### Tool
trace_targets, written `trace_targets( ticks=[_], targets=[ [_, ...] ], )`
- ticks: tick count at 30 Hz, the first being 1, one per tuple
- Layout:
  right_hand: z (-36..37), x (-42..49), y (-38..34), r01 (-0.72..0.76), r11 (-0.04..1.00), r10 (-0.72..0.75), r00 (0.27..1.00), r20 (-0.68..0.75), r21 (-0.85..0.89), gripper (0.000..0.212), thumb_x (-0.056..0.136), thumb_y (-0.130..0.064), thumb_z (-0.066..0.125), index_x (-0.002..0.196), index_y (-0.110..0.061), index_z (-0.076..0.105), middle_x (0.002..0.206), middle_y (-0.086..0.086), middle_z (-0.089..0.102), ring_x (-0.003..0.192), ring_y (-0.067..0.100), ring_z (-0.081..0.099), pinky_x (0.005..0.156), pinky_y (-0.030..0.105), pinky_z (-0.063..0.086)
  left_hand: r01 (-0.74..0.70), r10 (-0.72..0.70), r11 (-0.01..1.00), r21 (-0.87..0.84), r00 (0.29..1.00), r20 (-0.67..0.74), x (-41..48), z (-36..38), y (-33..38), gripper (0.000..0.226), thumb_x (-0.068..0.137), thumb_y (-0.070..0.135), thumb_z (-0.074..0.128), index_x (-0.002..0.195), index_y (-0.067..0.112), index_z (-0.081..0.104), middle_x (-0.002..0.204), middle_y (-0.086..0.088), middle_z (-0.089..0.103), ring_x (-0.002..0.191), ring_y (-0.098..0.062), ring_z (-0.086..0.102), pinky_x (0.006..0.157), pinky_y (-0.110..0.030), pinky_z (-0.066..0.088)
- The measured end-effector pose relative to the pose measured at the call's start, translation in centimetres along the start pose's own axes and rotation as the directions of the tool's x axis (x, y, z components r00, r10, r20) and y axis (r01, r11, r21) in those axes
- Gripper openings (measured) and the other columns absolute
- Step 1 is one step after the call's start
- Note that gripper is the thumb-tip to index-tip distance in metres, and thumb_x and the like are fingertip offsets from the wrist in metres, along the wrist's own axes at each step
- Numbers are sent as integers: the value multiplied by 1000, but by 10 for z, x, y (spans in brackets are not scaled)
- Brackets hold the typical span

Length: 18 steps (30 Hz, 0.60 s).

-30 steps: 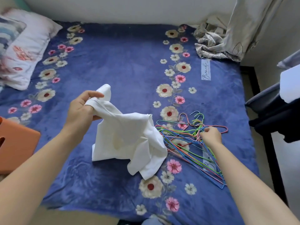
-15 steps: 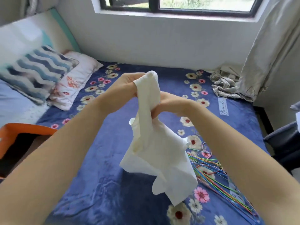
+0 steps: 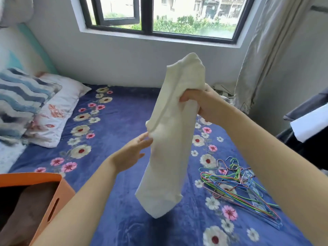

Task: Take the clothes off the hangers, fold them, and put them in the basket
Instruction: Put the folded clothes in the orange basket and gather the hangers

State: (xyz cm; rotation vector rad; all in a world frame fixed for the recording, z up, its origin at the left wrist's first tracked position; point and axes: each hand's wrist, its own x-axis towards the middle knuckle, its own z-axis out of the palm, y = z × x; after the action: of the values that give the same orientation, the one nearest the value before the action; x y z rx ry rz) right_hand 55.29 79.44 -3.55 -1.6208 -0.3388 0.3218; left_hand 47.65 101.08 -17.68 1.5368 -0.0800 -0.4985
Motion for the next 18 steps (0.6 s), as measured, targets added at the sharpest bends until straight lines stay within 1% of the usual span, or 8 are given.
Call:
trace_targets(
  ticks=[4,6,7,9,11,15,16,18],
  targets=[
    [7,-4,-13,9,1000,-10,998,69,15,19,76,0,60,86,-15,66,81,5,66,78,22,64,75,35,50,-11,11,1000,-1,999,-33,12,7,15,34,91,32,64,124,31,58,119,13,68,108,-2,64,85,-19,45],
    [7,-7,-21,10,999,-13,996,91,35,23,71,-2,59,88,-14,66,81,4,66,76,21,66,69,32,53,-39,40,998,39,999,-31,10,4,30,17,89,25,64,106,23,66,101,13,73,94,-2,68,74,-12,47],
    [4,-10,-25,18,999,-23,994,103,49,24,70,-1,59,90,-13,65,81,5,66,76,20,66,67,31,54,-54,56,997,56,997,-44,9,1,36,17,89,23,64,105,20,69,102,11,73,95,-3,68,74,-10,47],
    [-8,-15,-28,23,995,-32,995,93,94,27,74,4,57,96,-11,64,85,7,66,79,22,67,69,33,56,-85,92,993,87,993,-74,4,-12,43,25,91,25,63,114,15,70,113,4,72,106,-9,67,79,-11,48],
    [-23,-22,-27,21,990,-28,998,47,137,30,75,6,58,100,-11,65,90,8,68,82,25,67,74,37,57,-111,128,984,139,985,-117,-7,-28,51,26,93,28,59,111,14,72,114,-3,72,106,-15,68,85,-20,50],
    [-66,-37,-12,-6,987,11,999,-30,159,37,69,-1,66,104,-11,70,105,12,70,97,30,65,92,46,52,-160,206,964,212,954,-216,-27,-58,87,29,89,37,61,95,12,75,96,-18,73,74,-19,69,64,-30,58],
    [-79,-40,-9,-21,989,26,999,-35,147,36,69,-3,67,104,-10,72,105,12,70,96,30,66,91,44,53,-185,231,961,207,947,-224,-30,-64,99,32,85,42,66,91,13,75,90,-18,72,67,-18,68,58,-28,57],
    [-101,-47,-7,-63,996,64,998,-2,69,31,62,-8,77,92,-9,70,89,11,70,76,24,68,68,32,59,-209,255,947,246,951,-174,-39,-71,123,51,63,59,81,88,14,76,82,-11,71,61,-16,67,53,-26,56]
  ],
)
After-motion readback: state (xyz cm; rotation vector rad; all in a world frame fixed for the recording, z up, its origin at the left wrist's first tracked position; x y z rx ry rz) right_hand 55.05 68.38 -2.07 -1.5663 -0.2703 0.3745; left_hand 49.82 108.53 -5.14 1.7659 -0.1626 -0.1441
